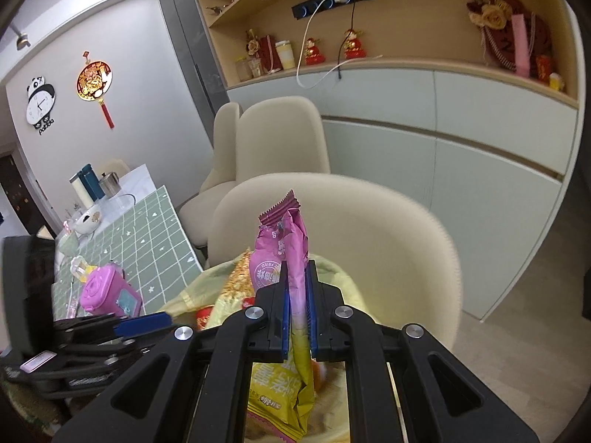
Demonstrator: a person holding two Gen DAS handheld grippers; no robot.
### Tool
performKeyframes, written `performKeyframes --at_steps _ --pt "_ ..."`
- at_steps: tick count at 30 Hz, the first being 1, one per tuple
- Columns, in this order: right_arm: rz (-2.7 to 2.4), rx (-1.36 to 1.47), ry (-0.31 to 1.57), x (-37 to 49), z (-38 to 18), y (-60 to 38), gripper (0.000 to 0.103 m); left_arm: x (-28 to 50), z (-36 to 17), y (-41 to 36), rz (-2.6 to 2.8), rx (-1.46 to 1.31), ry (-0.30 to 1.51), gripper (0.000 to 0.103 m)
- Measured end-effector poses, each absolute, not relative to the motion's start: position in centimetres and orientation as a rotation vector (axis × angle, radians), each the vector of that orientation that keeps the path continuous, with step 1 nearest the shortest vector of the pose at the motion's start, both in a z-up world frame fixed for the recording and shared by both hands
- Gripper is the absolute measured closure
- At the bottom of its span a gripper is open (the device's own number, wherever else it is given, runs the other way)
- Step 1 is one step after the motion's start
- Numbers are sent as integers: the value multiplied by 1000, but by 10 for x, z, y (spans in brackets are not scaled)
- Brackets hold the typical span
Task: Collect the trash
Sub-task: 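Carry both packets to the yellow trash bag and open both tools inside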
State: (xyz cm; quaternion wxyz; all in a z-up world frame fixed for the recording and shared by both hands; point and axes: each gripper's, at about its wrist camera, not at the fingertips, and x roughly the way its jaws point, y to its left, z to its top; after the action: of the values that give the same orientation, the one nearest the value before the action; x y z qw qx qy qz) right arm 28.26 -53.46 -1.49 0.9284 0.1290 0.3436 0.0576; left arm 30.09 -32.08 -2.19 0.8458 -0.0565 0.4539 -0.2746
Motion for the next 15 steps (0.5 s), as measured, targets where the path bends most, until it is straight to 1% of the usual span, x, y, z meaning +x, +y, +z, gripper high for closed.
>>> performKeyframes --at_steps 8,15 --pt "120 208 766 304 -41 -499 94 279 -8 -257 -449 -148 900 62" --pt "122 179 791 301 -51 -482 94 269 -11 -213 -377 -215 925 62"
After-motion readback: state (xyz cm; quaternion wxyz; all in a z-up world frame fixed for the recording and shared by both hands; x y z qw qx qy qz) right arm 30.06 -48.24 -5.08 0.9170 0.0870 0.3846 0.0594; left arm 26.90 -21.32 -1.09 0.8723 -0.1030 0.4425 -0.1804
